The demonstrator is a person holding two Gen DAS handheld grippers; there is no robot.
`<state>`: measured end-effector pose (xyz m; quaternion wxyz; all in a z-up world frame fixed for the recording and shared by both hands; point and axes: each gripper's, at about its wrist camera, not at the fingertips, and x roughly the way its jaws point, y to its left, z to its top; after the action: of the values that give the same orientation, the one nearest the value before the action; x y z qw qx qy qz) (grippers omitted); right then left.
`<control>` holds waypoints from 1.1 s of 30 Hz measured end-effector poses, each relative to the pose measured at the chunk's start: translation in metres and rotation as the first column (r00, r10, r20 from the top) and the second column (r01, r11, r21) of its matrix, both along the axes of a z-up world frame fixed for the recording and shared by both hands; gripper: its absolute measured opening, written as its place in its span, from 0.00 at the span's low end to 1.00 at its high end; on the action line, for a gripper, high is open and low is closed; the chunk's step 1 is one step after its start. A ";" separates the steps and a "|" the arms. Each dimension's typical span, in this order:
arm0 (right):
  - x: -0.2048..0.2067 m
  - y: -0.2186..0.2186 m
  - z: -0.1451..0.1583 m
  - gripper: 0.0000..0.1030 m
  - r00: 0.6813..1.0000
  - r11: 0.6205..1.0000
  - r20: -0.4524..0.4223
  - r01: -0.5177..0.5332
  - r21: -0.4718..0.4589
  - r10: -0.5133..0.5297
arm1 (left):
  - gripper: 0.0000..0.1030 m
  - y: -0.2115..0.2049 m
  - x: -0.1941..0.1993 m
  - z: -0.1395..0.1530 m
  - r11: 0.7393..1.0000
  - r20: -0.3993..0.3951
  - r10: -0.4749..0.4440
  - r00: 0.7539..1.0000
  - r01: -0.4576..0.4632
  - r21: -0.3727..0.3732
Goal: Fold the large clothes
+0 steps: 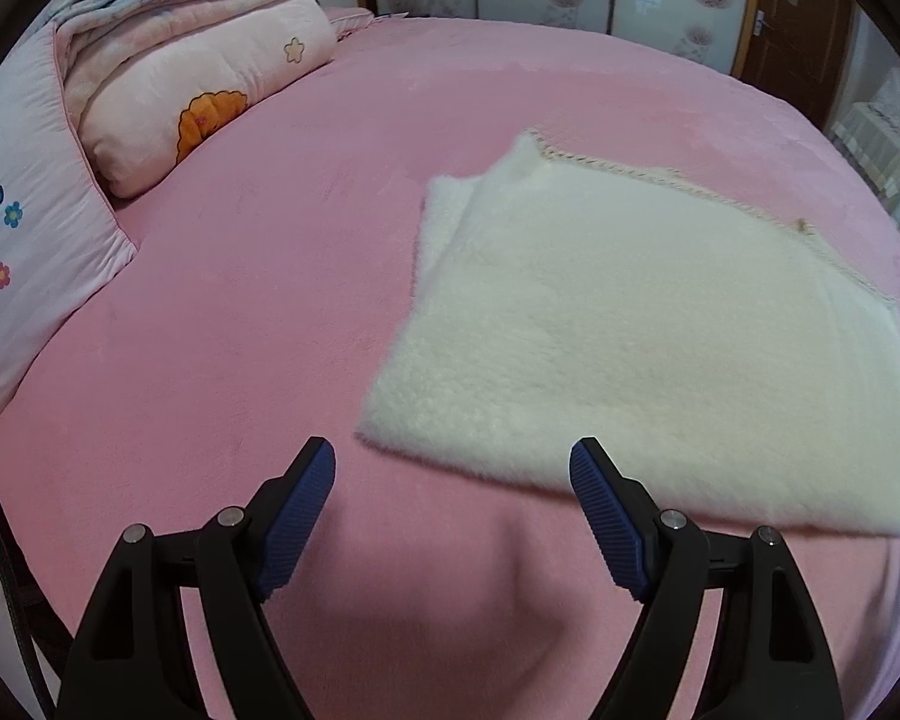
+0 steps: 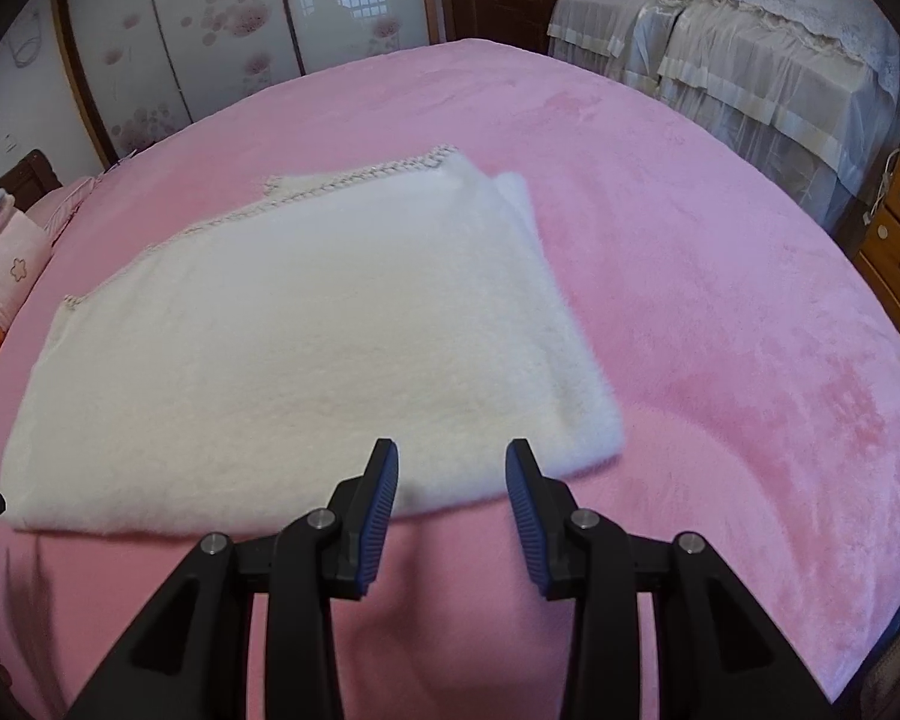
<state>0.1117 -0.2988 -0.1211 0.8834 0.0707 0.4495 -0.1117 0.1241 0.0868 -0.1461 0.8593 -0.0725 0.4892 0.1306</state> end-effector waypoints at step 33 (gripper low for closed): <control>-0.031 0.136 0.004 0.48 0.941 0.945 0.145 -0.318 0.072 0.305 | 0.77 0.031 -0.003 -0.104 0.641 0.181 0.056 0.982 0.103 -0.760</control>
<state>0.0811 -0.1632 -0.1172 0.9135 0.0477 0.4002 0.0557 0.1210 0.1174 -0.2501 0.7912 -0.4349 0.4162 -0.1074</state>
